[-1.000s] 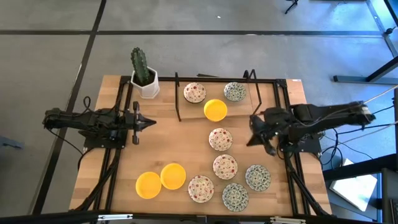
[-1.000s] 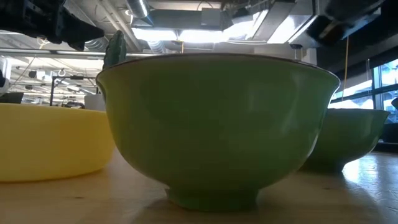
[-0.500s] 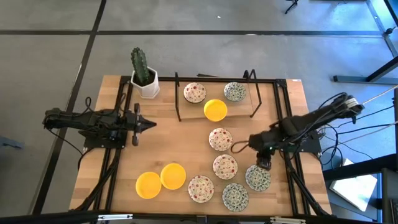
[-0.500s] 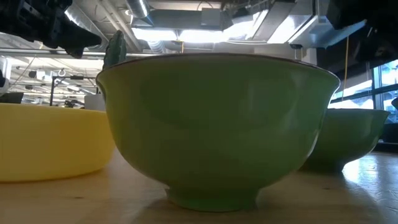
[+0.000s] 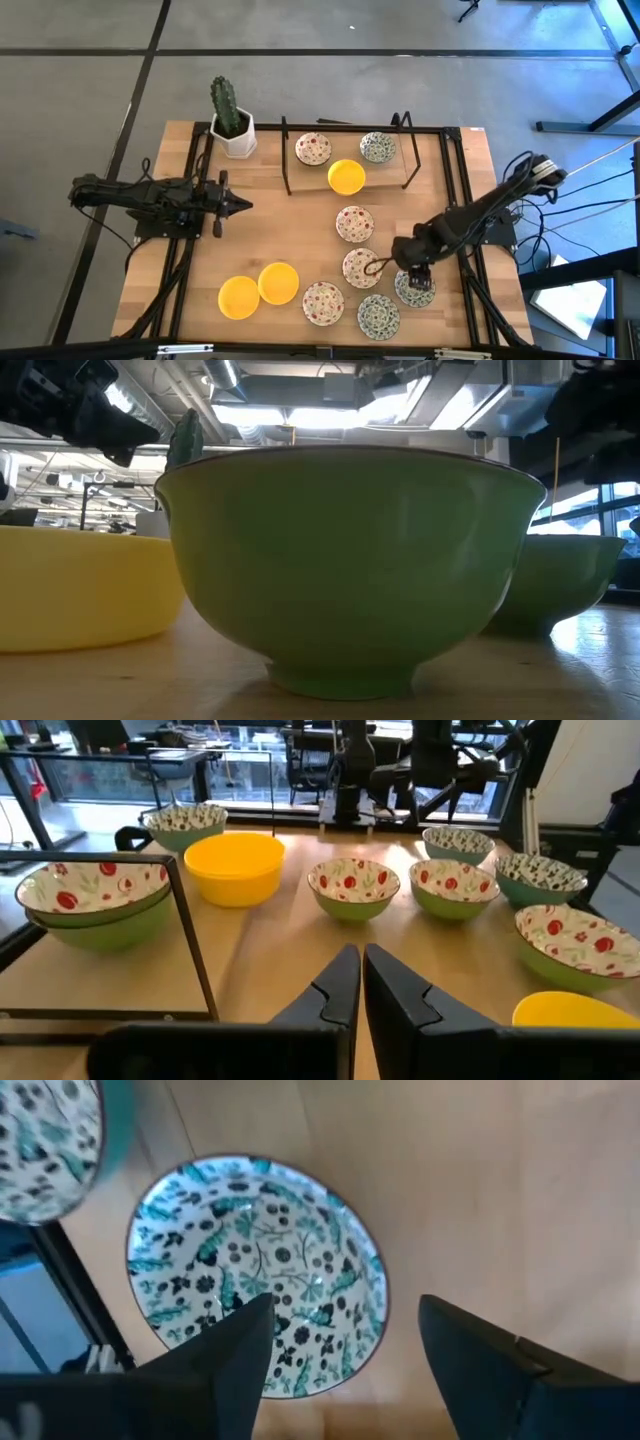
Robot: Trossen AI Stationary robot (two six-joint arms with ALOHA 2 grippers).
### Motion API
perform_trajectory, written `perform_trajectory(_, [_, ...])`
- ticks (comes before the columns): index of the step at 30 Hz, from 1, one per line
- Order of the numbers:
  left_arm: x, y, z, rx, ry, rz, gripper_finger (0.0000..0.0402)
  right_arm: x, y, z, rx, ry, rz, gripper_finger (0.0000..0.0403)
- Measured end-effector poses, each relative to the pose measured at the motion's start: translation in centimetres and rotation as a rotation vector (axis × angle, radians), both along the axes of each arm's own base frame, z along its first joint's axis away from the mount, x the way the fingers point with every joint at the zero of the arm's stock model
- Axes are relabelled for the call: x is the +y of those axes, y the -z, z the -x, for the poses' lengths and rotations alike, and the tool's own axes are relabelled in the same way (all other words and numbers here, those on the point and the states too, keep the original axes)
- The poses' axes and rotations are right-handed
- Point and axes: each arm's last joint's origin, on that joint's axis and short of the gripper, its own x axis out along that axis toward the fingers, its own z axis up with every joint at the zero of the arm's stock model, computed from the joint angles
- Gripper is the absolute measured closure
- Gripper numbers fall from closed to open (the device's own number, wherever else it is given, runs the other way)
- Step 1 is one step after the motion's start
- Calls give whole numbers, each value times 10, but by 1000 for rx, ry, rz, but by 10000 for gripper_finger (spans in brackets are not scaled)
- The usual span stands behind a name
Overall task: Pick & Place Mini bowls
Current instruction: Stack the blue patterned bowl on top of the blue patterned bowl on the shelf
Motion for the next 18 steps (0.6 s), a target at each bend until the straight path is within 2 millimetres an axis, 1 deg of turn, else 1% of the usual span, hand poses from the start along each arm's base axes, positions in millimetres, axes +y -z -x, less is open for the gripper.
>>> perform_trajectory(3, [0, 4, -1, 6, 0, 1, 389, 8, 6, 1, 29, -11, 18, 155])
perform_trajectory(6, [0, 3, -1, -6, 0, 2, 390, 13, 10, 4, 48, -11, 62, 158])
perform_trajectory(10, [0, 3, -1, -5, 0, 2, 390, 15, 14, 4, 36, -12, 124, 158])
perform_trajectory(14, [0, 3, -1, -4, 0, 2, 390, 15, 16, 4, 28, -2, 152, 159])
perform_trajectory(18, [0, 3, -1, -4, 0, 1, 391, 13, 25, 8, 53, 23, 151, 159])
